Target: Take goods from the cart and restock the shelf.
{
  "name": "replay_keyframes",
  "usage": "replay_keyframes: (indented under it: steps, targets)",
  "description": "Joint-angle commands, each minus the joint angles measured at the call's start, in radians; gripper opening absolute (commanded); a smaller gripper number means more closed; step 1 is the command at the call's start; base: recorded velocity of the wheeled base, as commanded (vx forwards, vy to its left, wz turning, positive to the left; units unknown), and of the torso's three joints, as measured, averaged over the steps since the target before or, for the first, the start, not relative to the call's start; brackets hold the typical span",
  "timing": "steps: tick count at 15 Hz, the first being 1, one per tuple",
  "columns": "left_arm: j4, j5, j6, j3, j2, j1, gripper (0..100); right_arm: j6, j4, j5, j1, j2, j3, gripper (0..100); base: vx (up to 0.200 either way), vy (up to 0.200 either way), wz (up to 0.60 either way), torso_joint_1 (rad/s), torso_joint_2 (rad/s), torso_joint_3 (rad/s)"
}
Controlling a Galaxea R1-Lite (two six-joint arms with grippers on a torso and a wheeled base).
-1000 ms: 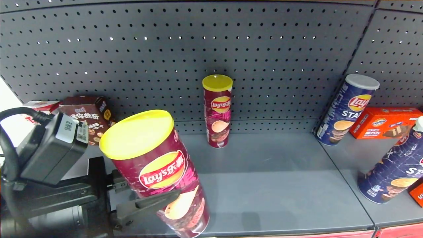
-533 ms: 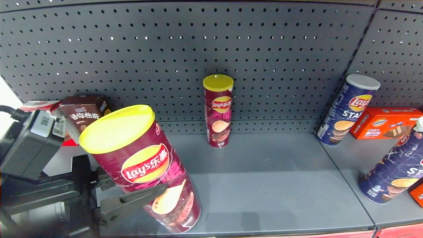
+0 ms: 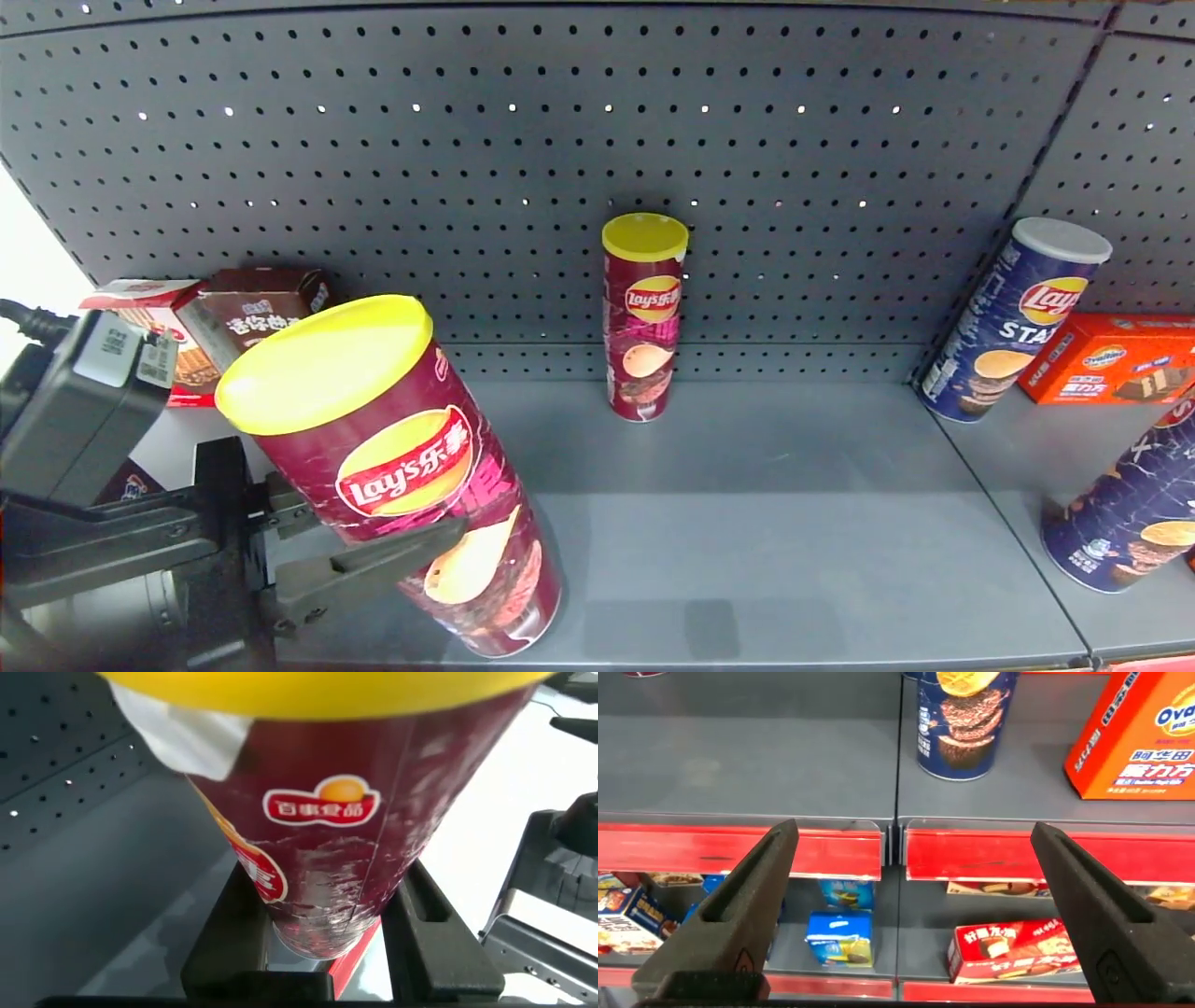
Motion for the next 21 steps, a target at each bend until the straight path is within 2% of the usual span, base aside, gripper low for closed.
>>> replay_keyframes:
  steps: [1, 4, 6, 8, 10, 14, 15, 17, 21]
  targets:
    - [0.000, 0.000, 0.000, 0.006, 0.000, 0.000, 0, 0.000, 0.001, 0.000, 0.001, 0.000, 0.000, 100, 0.000, 0.000, 0.00, 0.000, 0.00, 0.000]
    - [0.000, -0.001, 0.000, 0.015, 0.000, 0.019, 0, -0.009, 0.002, 0.008, 0.001, 0.000, -0.002, 100, 0.000, 0.000, 0.00, 0.000, 0.00, 0.000]
    - [0.000, -0.007, 0.000, 0.020, -0.001, 0.032, 0, -0.004, 0.037, 0.132, 0.011, 0.135, -0.235, 100, 0.000, 0.000, 0.00, 0.000, 0.00, 0.000]
    - [-0.002, -0.009, 0.000, 0.025, -0.001, 0.037, 0, -0.024, 0.074, 0.256, 0.042, 0.181, -0.315, 100, 0.000, 0.000, 0.00, 0.000, 0.00, 0.000]
    - [-0.003, -0.009, 0.000, 0.037, -0.001, 0.038, 0, -0.040, 0.077, 0.398, 0.042, 0.232, -0.361, 100, 0.000, 0.000, 0.00, 0.000, 0.00, 0.000]
    - [-0.005, -0.004, 0.000, 0.055, 0.000, 0.038, 0, -0.043, 0.073, 0.531, 0.042, 0.302, -0.364, 100, 0.000, 0.000, 0.00, 0.000, 0.00, 0.000]
    - [-0.005, -0.003, 0.001, 0.055, 0.000, 0.038, 0, -0.043, 0.070, 0.540, 0.042, 0.319, -0.370, 100, 0.000, 0.000, 0.00, 0.000, 0.00, 0.000]
    - [-0.005, -0.003, 0.000, 0.054, 0.003, 0.038, 0, -0.046, 0.044, 0.560, 0.059, 0.476, -0.482, 100, 0.000, 0.000, 0.00, 0.000, 0.00, 0.000]
    - [-0.005, -0.003, 0.001, 0.058, 0.008, 0.038, 0, -0.124, 0.024, 0.557, 0.168, 0.640, -0.597, 100, 0.000, 0.000, 0.00, 0.000, 0.00, 0.000]
